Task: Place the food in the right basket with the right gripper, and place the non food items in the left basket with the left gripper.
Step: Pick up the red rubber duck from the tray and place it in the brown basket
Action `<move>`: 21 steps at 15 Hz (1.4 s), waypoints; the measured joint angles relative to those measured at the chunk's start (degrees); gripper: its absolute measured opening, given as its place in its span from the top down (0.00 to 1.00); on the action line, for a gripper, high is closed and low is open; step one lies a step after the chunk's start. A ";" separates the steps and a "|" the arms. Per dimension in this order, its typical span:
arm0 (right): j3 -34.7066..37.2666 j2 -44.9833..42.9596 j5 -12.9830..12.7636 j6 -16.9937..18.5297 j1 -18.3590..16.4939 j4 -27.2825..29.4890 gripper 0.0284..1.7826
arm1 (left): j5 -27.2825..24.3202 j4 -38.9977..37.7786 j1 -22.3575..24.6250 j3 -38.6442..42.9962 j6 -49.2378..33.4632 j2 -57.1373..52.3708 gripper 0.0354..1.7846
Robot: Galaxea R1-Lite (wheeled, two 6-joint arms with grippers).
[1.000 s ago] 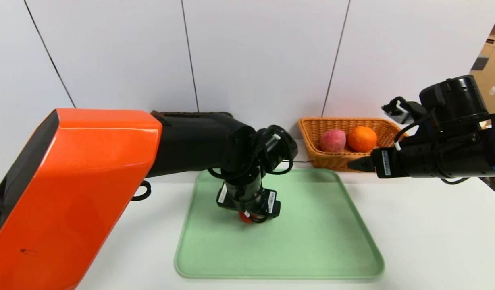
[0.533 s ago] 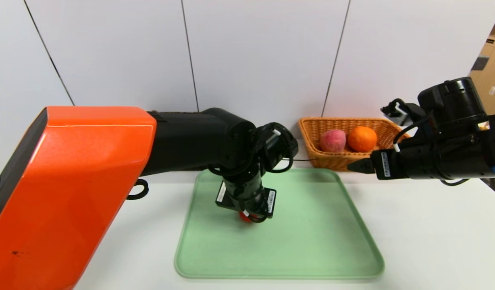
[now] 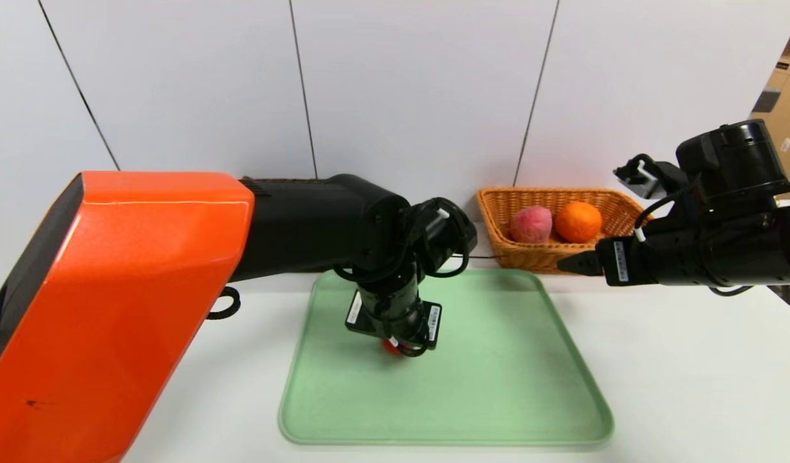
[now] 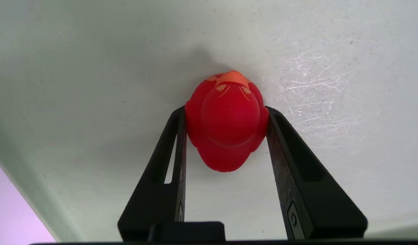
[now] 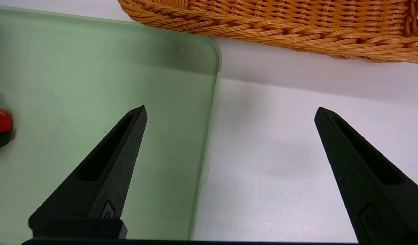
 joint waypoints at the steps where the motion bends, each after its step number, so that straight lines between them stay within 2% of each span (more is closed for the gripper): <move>1: 0.05 -0.11 -0.02 0.06 0.00 -0.02 0.05 | -0.02 -0.10 -0.24 -0.39 0.00 -0.69 0.60; 5: 0.44 -0.55 0.07 0.11 -0.56 0.00 0.05 | -2.86 -2.15 -0.60 -0.89 -3.13 -8.50 0.61; 7: 0.55 -0.69 0.18 0.13 -0.72 -0.06 0.05 | -3.72 -2.78 1.13 -0.80 -5.16 -14.17 0.61; 12: 0.55 -0.74 0.00 0.09 -0.48 -0.11 0.05 | -1.77 -7.24 14.75 -0.48 -5.99 -22.11 0.61; 15: 0.41 -0.72 0.00 0.17 -0.28 -0.11 0.05 | 1.90 -11.92 21.20 -0.26 -5.90 -20.09 0.62; 21: 0.17 -0.55 0.09 0.55 -1.58 -1.29 0.05 | 3.85 -22.52 26.00 -0.30 -5.73 -7.94 0.62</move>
